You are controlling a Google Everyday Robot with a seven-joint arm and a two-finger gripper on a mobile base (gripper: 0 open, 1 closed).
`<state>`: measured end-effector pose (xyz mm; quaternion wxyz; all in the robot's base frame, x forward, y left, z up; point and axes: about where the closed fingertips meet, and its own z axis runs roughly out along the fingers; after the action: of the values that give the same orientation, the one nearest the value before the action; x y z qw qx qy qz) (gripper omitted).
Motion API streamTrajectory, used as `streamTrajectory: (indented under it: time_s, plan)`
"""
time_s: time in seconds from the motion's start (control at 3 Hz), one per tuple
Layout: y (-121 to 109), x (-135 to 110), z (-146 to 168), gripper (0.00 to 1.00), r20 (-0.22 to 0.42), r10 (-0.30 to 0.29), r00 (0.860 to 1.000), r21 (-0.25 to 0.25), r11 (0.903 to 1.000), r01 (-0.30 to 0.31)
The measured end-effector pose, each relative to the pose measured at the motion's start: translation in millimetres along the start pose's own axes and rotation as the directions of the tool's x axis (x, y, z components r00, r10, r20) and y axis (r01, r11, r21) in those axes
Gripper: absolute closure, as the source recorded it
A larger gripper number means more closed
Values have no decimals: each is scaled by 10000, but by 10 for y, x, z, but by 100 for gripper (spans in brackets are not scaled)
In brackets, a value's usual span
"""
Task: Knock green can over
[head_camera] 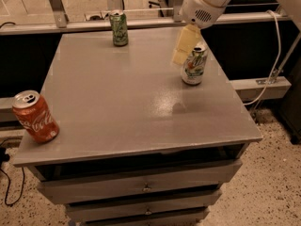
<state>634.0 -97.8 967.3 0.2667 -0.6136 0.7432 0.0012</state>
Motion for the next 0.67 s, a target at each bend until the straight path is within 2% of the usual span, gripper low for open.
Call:
streamTrajectory:
  time_s: [0.33, 0.67]
  plan:
    - [0, 0, 1, 0, 0, -1, 10000, -1, 10000, 1]
    - [-106, -116, 187, 0, 529, 226, 9983, 167, 9996, -235]
